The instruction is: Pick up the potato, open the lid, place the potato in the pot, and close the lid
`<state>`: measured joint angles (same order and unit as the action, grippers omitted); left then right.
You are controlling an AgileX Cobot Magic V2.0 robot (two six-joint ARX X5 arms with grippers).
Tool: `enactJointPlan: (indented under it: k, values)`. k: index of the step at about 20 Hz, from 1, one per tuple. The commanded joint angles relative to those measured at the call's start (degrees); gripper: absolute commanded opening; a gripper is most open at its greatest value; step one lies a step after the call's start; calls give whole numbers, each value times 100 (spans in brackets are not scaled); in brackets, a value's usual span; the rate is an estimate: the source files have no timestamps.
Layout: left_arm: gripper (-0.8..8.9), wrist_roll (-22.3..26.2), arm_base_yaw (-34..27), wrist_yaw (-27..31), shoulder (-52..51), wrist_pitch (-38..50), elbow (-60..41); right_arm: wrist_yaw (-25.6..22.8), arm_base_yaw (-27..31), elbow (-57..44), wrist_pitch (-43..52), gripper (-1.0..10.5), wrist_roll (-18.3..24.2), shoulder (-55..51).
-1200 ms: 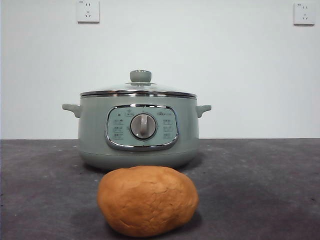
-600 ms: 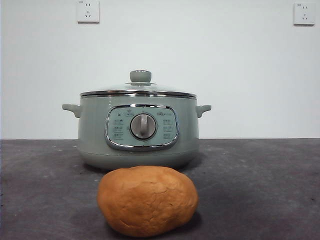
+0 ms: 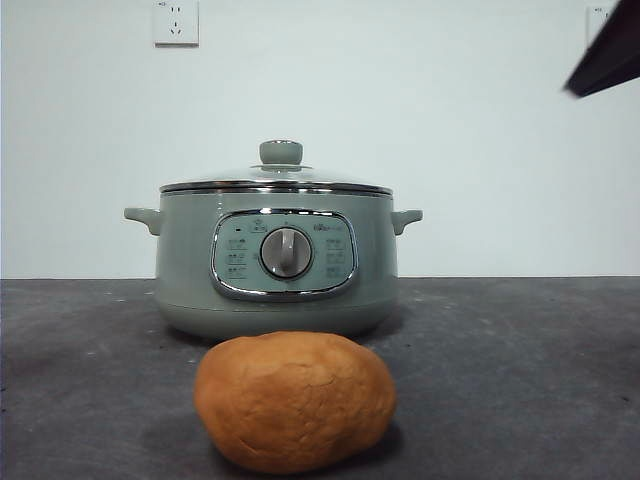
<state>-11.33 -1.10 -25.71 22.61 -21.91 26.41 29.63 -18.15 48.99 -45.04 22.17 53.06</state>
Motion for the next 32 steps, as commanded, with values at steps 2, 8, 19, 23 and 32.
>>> enactJointPlan:
  k: [2, 8, 19, 23, 32]
  values:
    - [-4, -59, 2, -343, 417, 11, 184, -575, -1005, 208, 79, 257, 101, 638]
    - [-4, -42, 4, -942, 1106, -35, 304, -1834, -2612, 251, 509, 676, 101, 1547]
    - [-4, 42, 9, -942, 1561, -118, 304, -2133, -3740, 251, 1532, 724, 343, 2796]
    - [-4, 66, 9, -942, 1565, -120, 304, -2129, -3742, 251, 1764, 723, 348, 3202]
    - [-4, 142, 9, -922, 1572, -236, 304, -1974, -3742, 251, 1961, 610, 341, 3908]
